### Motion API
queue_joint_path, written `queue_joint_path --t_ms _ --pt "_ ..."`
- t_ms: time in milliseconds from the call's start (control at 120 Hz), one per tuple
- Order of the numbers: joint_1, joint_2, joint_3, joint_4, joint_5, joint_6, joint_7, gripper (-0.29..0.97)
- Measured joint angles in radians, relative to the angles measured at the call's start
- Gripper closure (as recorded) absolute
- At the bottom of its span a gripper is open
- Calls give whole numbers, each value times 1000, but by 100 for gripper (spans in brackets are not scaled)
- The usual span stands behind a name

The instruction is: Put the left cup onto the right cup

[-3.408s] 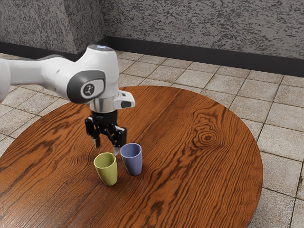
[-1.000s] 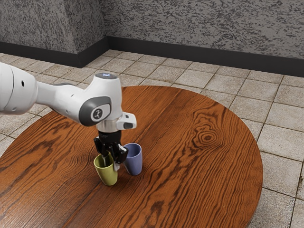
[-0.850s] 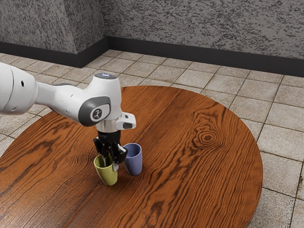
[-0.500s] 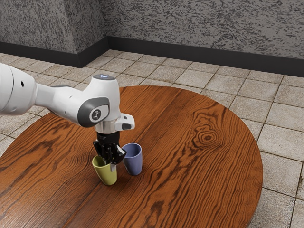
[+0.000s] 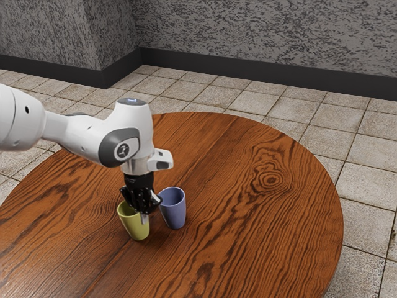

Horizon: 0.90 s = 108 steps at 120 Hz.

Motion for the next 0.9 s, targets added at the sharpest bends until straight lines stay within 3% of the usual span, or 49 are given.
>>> queue_joint_path --t_ms 900 --pt "-10 -239 8 -36 7 -85 -31 78"
